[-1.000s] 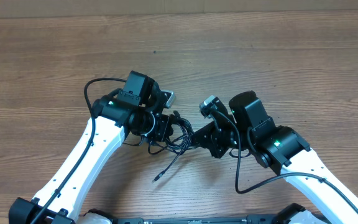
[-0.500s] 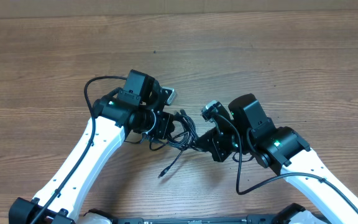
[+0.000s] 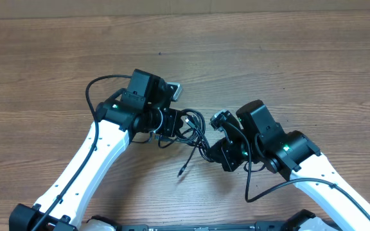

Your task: Untangle cables

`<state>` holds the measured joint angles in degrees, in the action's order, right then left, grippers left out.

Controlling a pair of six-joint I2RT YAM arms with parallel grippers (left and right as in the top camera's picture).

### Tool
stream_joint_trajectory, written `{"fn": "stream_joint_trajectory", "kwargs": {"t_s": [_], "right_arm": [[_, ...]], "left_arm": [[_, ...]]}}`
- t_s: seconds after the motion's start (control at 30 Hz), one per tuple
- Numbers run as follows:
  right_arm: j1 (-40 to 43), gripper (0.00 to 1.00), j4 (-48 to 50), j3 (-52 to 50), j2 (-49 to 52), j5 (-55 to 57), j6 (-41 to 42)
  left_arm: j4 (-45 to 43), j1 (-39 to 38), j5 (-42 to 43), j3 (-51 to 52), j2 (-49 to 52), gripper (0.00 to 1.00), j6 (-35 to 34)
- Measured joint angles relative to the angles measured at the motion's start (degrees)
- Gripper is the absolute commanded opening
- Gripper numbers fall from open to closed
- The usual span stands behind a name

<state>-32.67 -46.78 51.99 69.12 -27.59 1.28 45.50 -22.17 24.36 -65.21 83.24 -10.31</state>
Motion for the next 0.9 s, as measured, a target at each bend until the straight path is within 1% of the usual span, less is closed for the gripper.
{"fn": "stream_joint_trajectory", "kwargs": {"t_s": [0.17,0.27,0.4,0.53,0.6,0.73,0.8,0.9], "right_arm": [[0.0,0.04,-0.2,0.0,0.0,0.2,0.0],[0.0,0.04,-0.5,0.0,0.0,0.3,0.0],[0.0,0.04,-0.6,0.0,0.0,0.3,0.0],[0.0,0.04,-0.6,0.0,0.0,0.3,0.0],[0.0,0.04,-0.3,0.0,0.0,0.3,0.0],[0.0,0.04,1.2,0.0,0.0,0.3,0.0],[0.0,0.04,2.4,0.0,0.0,0.2,0.2],[0.0,0.08,4.5,0.0,0.0,0.2,0.3]], "left_arm": [[-3.2,0.1,-0.7,0.0,0.0,0.04,-3.3],[-5.5,1.2,-1.2,0.0,0.0,0.04,-6.4],[-8.0,4.9,-1.8,0.0,0.0,0.04,-12.2],[-8.0,9.4,-2.0,0.0,0.0,0.04,-18.9],[-8.0,11.5,-1.5,0.0,0.0,0.04,-21.0],[-7.6,12.6,0.5,0.0,0.0,0.04,-20.0],[-6.4,12.4,1.6,0.0,0.0,0.04,-17.8],[-3.1,12.3,2.6,0.0,0.0,0.04,-12.7]]}}
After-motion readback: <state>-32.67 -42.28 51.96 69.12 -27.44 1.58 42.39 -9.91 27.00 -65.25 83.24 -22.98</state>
